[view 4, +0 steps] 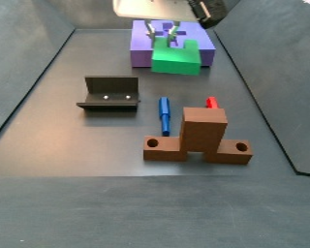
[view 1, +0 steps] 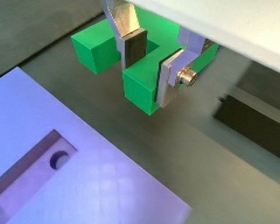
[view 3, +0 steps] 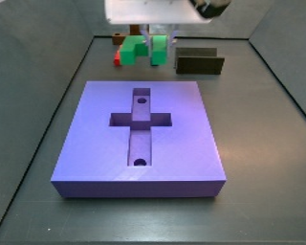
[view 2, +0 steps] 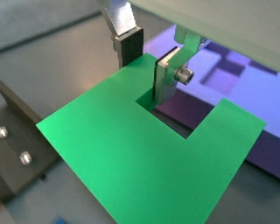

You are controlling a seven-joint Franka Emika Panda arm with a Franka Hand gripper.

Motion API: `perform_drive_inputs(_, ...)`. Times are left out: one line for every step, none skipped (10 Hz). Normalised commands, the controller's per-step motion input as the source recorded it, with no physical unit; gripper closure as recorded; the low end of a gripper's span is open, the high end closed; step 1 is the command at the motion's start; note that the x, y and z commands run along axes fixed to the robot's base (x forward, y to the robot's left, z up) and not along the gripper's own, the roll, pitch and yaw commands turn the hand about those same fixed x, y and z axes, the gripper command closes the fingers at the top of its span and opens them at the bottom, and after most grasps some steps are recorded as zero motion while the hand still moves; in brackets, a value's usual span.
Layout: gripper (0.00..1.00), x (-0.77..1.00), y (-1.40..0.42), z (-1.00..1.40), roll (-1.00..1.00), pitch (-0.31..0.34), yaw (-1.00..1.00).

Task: Pick up the green object. Move up. Place the green object on the fixture. Regrasp the green object. Move to above the board. Insert the green object.
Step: Place the green object on the fixture.

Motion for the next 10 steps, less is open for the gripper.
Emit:
perform_drive_inputs(1.0, 0.83, 0.02, 0.43, -1.0, -0.009, -0.28)
perform_drive_inputs(1.0, 0.85, 0.0, 0.6, -0.84, 0.24, -0.2)
perform_drive_inputs(1.0, 0.81, 0.0, 0.66, -0.76, 0.377, -0.12)
perform_drive_inputs(1.0, 0.78, 0.0, 0.68, -0.72, 0.494, -0.06)
perform_drive_inputs(1.0, 0.77, 0.0, 0.65, -0.71, 0.531, -0.07)
perform_drive_inputs(1.0, 0.75, 0.01, 0.63, -0.73, 0.546, -0.04)
perform_drive_inputs(1.0, 0.73, 0.05, 0.61, -0.77, 0.54, 0.0)
perform_drive_inputs(1.0, 0.69, 0.08, 0.51, -0.85, 0.537, 0.0)
perform_drive_inputs(1.0, 0.66, 0.3, 0.07, -0.95, 0.283, 0.0)
perform_drive_inputs(1.0, 0.65, 0.45, -0.17, -0.93, 0.103, 0.0)
